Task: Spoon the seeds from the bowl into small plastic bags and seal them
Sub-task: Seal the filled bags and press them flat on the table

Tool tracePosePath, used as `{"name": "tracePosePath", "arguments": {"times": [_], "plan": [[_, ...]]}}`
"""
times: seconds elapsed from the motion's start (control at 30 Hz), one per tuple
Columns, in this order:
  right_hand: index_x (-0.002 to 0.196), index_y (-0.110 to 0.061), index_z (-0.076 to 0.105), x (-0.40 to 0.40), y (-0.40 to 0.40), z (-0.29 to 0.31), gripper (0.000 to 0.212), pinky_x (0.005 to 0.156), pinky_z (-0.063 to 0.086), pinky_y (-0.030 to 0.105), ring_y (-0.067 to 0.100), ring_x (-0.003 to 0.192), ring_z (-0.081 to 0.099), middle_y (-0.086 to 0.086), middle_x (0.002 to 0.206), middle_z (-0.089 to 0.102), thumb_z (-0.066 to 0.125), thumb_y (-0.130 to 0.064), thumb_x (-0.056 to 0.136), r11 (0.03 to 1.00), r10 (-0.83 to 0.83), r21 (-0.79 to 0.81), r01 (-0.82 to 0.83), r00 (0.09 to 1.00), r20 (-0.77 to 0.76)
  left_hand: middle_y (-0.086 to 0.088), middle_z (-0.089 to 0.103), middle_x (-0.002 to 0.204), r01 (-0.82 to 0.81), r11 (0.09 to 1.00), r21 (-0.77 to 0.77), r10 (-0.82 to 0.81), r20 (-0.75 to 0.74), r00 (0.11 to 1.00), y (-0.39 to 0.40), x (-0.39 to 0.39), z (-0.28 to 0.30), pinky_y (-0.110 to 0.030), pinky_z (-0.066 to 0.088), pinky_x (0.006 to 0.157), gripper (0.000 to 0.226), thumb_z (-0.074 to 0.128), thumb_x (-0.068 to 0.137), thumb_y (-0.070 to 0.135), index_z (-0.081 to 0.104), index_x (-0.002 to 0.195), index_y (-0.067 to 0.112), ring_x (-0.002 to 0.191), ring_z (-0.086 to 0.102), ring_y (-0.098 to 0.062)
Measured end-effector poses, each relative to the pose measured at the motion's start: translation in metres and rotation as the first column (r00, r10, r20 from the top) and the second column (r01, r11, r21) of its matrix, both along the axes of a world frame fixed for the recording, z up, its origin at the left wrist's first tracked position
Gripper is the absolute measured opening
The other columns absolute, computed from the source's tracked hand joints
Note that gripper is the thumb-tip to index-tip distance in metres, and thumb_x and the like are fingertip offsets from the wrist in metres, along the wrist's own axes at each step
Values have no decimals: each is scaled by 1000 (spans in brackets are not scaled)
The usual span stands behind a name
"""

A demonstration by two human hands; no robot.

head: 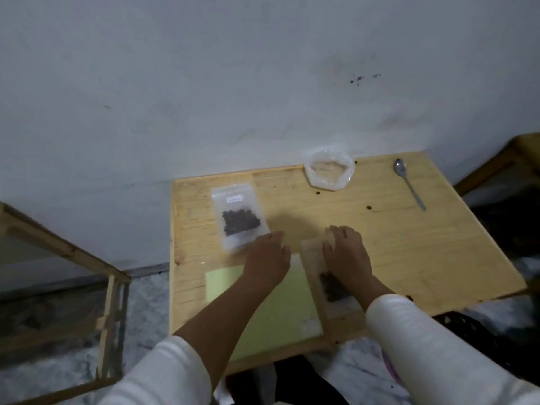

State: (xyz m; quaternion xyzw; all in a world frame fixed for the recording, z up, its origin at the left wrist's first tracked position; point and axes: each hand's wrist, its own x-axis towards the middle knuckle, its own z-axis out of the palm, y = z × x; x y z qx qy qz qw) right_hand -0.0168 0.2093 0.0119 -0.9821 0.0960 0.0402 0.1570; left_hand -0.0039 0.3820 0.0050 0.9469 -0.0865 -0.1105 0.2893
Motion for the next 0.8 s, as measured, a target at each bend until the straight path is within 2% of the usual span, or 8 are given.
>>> {"name": "tracePosePath", "arguments": {"times": [0.1,0.2,0.27,0.4,0.53,0.63,0.73,0.8], "plan": [[118,-13,50,-23,-25,-13,33,84,42,34,31,107,48,12,118,56,37,-28,92,995,-96,28,101,986,-136,-11,51,136,56,998,-20,-57,-81,995,-26,-20,-6,-32,33,103,43,41,97,31,42,137,15,123,47,-26],[123,-12,50,-36,-31,-17,34,87,42,33,32,108,51,12,120,55,43,-24,92,976,-175,96,198,964,-201,-13,55,131,69,996,-51,-77,-165,983,-46,-32,-10,-31,36,98,43,41,97,28,42,137,13,120,48,-29],[126,-10,51,-38,-34,-19,36,91,40,33,33,112,51,16,122,54,51,-19,91,953,-207,184,242,960,-190,-15,58,126,34,997,-74,-51,-233,971,-54,-36,-12,-33,38,96,43,40,96,27,42,137,13,118,49,-31],[125,-11,53,-38,-39,-25,37,87,39,27,30,110,53,16,121,57,54,-19,89,905,-282,279,320,945,-168,-14,61,119,-84,988,-127,43,-294,955,-63,-34,-14,-33,42,94,42,42,95,22,45,135,12,113,52,-29],[126,-10,52,-36,-42,-26,41,89,42,33,31,109,53,17,119,58,57,-20,87,901,-314,265,344,938,-147,-13,65,107,-158,973,-166,103,-296,949,-70,-31,-14,-30,43,88,37,46,93,20,51,129,14,104,58,-26],[126,-13,51,-34,-43,-24,46,80,43,28,24,101,55,11,115,61,64,-20,83,855,-318,372,362,932,-175,-8,64,101,-186,958,-218,108,-325,939,-71,-29,-16,-27,43,79,33,46,92,20,54,124,20,95,58,-22],[125,-14,53,-31,-41,-21,44,62,41,19,13,89,52,2,102,59,65,-19,83,749,-327,534,391,920,-216,-2,61,110,-197,930,-309,95,-313,945,-68,-26,-15,-33,49,86,29,50,92,23,56,119,31,98,57,-18],[117,-12,59,-28,-38,-18,33,59,40,17,14,86,54,0,94,58,64,-18,84,700,-320,601,384,922,-217,4,60,111,-221,896,-386,96,-317,943,-61,-23,-11,-34,50,88,27,54,91,26,58,115,36,100,56,-13]]}}
